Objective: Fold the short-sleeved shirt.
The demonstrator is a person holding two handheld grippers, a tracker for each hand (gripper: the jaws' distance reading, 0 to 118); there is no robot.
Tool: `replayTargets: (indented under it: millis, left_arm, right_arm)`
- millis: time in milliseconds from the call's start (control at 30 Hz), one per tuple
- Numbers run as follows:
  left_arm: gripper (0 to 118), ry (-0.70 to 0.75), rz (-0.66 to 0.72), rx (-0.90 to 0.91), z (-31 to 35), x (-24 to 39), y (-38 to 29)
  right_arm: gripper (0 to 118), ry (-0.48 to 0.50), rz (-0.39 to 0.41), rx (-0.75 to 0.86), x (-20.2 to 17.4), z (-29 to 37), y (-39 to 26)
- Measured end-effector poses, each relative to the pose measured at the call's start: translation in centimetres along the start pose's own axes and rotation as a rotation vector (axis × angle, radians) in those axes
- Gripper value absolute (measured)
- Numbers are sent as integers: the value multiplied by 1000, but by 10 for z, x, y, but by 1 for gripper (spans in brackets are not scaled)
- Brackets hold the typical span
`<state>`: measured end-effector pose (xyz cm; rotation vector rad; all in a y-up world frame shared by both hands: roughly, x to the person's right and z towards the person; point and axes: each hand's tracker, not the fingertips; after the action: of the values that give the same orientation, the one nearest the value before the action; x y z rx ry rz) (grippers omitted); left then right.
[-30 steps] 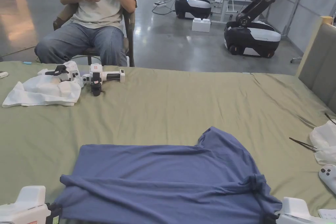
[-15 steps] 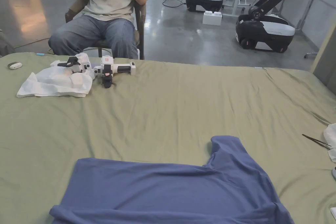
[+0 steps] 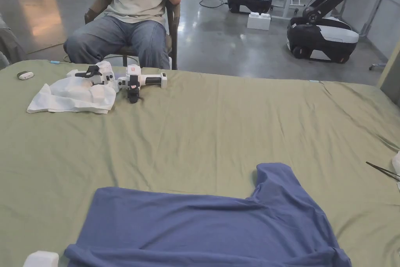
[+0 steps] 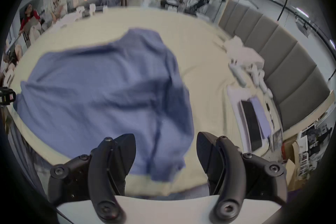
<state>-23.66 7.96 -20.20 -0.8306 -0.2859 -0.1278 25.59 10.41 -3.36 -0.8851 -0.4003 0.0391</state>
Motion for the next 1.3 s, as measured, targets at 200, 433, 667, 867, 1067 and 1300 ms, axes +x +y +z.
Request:
replayTargets:
  millis: [200,433,667,867,1067,1300]
  left_arm:
    - [64,25,-9,268,16,32,52]
    - [16,44,2,499,33,60,90]
    - [0,61,13,563,28,57,105]
    - [0,46,31,280,-51,11,133]
    - [0,-12,116,0,-134,-37,159]
    - [77,-60,148,-148,-179,-45,175]
  right_arm:
    - [74,29,-48,350,-29,24,58]
    - [30,80,-123,637,-63,41,95]
    - [1,81,-131,726,-84,43,108]
    - [1,103,-119,693,-84,31,117]
    - [1,83,-119,622,-75,11,115]
    - [1,52,-120,539,-61,-9,106]
